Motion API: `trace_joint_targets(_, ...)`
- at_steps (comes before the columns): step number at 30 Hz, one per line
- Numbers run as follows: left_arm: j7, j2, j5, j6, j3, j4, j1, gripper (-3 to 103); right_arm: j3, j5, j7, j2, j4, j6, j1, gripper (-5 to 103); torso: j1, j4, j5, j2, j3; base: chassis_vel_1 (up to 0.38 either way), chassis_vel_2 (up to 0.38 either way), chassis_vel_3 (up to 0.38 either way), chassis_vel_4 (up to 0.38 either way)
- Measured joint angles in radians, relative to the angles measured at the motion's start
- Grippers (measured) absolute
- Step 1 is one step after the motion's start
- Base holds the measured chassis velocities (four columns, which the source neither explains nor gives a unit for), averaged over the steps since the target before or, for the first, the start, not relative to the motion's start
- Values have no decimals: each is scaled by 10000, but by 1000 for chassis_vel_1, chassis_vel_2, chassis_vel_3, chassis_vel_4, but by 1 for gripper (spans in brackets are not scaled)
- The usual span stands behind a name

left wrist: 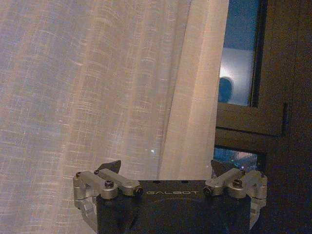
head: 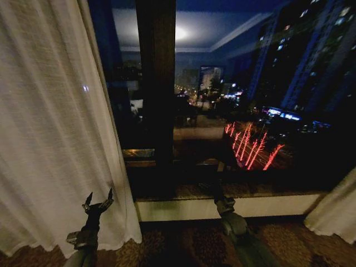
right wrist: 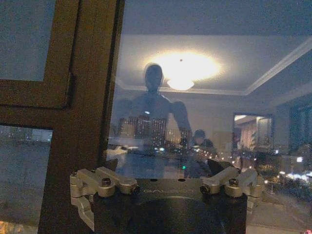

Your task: Open the curtains by pulling them apart, changing their state from closed to fully open.

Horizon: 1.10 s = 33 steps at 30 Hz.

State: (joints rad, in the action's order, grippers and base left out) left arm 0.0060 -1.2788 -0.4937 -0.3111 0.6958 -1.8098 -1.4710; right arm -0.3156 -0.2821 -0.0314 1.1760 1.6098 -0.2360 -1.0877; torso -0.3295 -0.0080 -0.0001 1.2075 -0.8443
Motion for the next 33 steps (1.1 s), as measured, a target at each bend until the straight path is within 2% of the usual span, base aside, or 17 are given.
trace_joint_targets(16, -11, 0, 19, 100, -27, 4, 67, 100, 0, 0, 0, 0, 0, 0, 0, 100, 0, 3, 0, 0, 0, 0, 0, 0, 0)
trace_joint_targets(18, -222, 17, 191, 713, -224, 51, 485, 100, 0, 0, 0, 0, 0, 0, 0, 100, 0, 1, 0, 0, 0, 0, 0, 0, 0)
trace_joint_targets(19, -222, 17, 191, 713, -224, 51, 485, 100, 0, 0, 0, 0, 0, 0, 0, 100, 0, 1, 0, 0, 0, 0, 0, 0, 0)
trace_joint_targets(22, -560, 60, 483, 1733, -549, 132, 1171, 100, 0, 0, 0, 0, 0, 0, 0, 100, -1, -1, 0, 0, 0, 0, 0, 0, 0)
trace_joint_targets(23, -560, 60, 483, 1733, -549, 132, 1171, 100, 0, 0, 0, 0, 0, 0, 0, 100, -1, -1, 0, 0, 0, 0, 0, 0, 0)
trace_joint_targets(26, -819, 94, 710, 2525, -800, 193, 1702, 100, 0, 0, 0, 0, 0, 0, 0, 100, 0, 0, 0, 0, 0, 0, 0, 0, 0)
trace_joint_targets(27, -1022, 119, 881, 3117, -989, 241, 2098, 100, 0, 0, 0, 0, 0, 0, 0, 100, 0, 0, 0, 0, 0, 0, 0, 0, 0)
trace_joint_targets(29, -1087, 129, 943, 3335, -1060, 255, 2242, 100, 0, 0, 1, 0, 0, 0, 0, 100, 0, 0, 0, 0, -1, 0, 0, 0, 0)
trace_joint_targets(31, -1346, 162, 1164, 4128, -1305, 318, 2768, 100, 0, 0, 0, 0, 0, 0, 0, 100, 0, 0, 1, 0, 0, 0, 0, 0, 0)
trace_joint_targets(32, -1346, 162, 1164, 4128, -1305, 318, 2768, 100, 0, 0, 0, 0, 0, 0, 0, 100, 0, 0, 1, 0, 0, 0, 0, 0, 0)
trace_joint_targets(33, -1468, 176, 1271, 4490, -1425, 344, 3020, 100, 0, 0, 0, 0, 0, 0, 0, 100, -1, 0, 1, 0, -1, 0, 0, 0, 0)
